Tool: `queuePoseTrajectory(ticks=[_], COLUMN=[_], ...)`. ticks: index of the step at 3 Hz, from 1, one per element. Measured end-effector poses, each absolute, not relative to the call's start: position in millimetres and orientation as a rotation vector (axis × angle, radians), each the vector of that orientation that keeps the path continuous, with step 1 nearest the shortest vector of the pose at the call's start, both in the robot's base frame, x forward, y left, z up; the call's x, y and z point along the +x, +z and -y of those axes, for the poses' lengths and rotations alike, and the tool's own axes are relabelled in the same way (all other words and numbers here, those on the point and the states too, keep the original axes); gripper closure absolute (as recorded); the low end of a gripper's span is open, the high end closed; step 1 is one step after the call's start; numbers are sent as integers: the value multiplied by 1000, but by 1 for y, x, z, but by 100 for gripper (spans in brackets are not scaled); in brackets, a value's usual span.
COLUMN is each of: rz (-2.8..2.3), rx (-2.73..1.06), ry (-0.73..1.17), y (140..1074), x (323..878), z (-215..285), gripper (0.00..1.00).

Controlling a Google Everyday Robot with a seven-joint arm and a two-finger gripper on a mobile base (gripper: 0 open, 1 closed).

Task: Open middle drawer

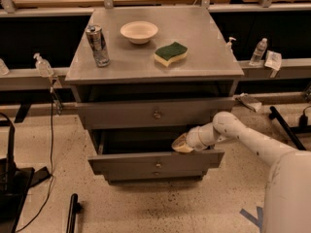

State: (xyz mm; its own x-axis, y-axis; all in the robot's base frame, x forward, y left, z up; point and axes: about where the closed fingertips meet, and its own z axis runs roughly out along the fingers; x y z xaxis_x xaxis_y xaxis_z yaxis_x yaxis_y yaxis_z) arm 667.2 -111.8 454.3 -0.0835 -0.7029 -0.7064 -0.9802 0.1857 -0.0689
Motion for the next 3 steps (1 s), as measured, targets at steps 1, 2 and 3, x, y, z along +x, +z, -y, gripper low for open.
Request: queuePoseTrajectory(ticks=[1,2,3], rz=[-1863,-1876,-1893], rx=[-1543,-1556,-1597], ry=[563,545,572], y=[450,447,436], x=[681,685,668], z=[113,112,115], gripper=[100,100,100])
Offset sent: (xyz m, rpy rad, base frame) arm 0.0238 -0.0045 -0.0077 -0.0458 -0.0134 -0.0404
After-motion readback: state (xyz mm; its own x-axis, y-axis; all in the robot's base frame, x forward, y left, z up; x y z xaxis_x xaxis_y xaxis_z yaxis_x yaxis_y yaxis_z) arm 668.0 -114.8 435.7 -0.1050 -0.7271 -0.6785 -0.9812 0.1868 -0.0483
